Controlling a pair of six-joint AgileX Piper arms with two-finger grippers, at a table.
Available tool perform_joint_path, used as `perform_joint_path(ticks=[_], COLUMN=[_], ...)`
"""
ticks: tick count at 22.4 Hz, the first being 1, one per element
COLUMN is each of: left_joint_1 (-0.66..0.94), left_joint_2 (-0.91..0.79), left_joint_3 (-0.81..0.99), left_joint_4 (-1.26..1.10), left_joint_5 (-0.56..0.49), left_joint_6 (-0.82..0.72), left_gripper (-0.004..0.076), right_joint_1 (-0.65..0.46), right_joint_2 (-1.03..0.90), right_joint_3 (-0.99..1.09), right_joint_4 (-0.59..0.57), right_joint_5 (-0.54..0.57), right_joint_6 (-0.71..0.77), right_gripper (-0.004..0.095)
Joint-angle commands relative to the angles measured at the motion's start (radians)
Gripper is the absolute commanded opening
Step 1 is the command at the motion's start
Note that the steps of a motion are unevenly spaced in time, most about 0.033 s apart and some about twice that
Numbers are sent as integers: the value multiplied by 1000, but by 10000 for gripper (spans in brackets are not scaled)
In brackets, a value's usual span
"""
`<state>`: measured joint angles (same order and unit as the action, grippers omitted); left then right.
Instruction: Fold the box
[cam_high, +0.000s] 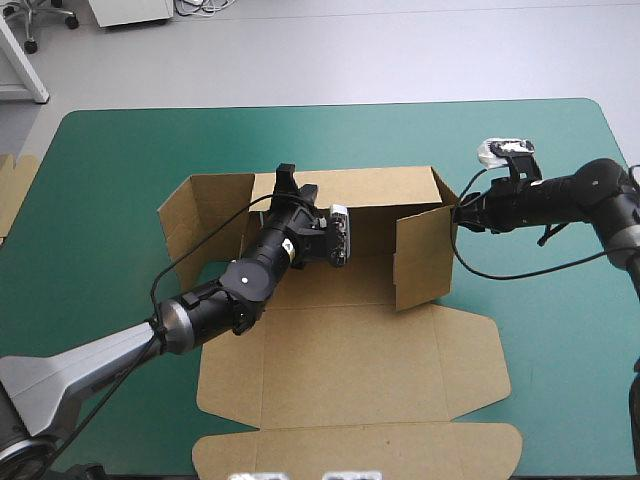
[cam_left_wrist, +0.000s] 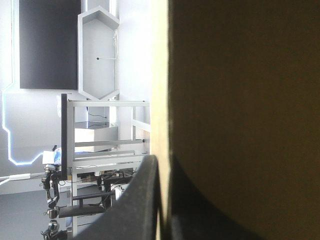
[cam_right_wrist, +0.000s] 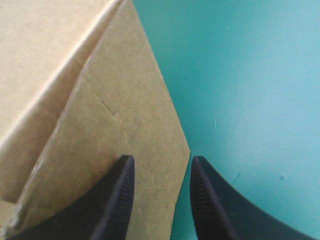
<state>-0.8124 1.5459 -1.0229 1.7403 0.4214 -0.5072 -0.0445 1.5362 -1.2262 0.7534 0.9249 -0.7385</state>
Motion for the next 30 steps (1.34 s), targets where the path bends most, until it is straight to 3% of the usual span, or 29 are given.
perform_joint_path(ticks=[1, 12, 20, 30], left_joint_1=[-7, -7, -7, -7], left_joint_2=[-31, -31, -31, -31], left_joint_3=[-26, -26, -26, -26], left_joint_4=[29, 27, 27, 27], left_joint_5=[24, 24, 26, 70], left_joint_6=[-16, -16, -24, -24], left_gripper=[-10, -10, -10, -10], right_joint_1=[-3, -3, -3, -3], right_joint_2=[-84, -154, -159, -161], right_joint_3=[38, 169, 179, 179], right_joint_4=[138, 261, 238, 225], right_joint_5=[-61, -15, 84, 122], right_joint_6=[-153, -353, -372, -375], right_gripper=[347, 347, 365, 384])
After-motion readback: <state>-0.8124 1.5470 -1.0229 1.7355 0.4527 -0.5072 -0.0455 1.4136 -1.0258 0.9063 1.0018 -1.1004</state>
